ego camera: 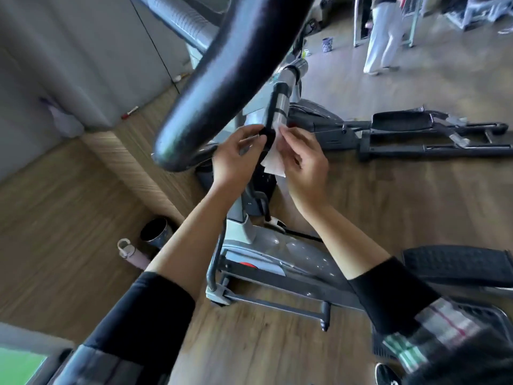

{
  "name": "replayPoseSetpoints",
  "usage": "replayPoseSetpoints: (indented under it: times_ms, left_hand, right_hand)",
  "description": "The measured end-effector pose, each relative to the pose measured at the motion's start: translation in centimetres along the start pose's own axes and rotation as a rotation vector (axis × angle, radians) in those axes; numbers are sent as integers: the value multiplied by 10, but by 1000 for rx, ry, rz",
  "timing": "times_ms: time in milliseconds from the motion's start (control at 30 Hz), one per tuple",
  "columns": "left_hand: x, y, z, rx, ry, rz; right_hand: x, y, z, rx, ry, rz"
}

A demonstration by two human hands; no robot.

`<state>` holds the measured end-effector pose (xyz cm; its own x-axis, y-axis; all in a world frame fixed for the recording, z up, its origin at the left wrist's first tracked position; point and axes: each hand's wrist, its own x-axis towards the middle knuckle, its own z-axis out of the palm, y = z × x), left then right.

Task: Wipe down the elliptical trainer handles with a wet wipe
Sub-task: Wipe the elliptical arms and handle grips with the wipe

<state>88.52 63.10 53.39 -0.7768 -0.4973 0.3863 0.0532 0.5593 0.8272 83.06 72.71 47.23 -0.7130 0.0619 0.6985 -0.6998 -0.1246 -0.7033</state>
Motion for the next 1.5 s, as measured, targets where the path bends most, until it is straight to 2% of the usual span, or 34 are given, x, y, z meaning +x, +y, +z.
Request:
replayPoseSetpoints:
  times_ms: [233, 400, 833, 1033, 1200, 1300, 1500]
  left_hand:
    - [-1, 1, -2, -84, 10, -54]
    - [-1, -1, -2, -65, 10, -32]
    - [-3, -3, -1, -94, 14, -45]
    - [-8, -4, -4, -78, 0, -67]
    - [-21, -6, -4, 8, 7, -23]
    - [-36, -22, 0, 125, 24, -47]
    - [-96, -73, 23, 435, -68, -196]
  right_hand:
    - [14, -3, 1, -92, -15, -103]
    - [-1, -6, -4, -94, -56, -68]
    - [10, -3, -1, -180, -91, -271]
    - [6, -2, -3, -193, -47, -194]
    - [3, -4, -15, -215, -66, -191]
    - [-10, 3, -26, -204, -121, -123]
    - [-51, 35, -47, -279, -376, 8]
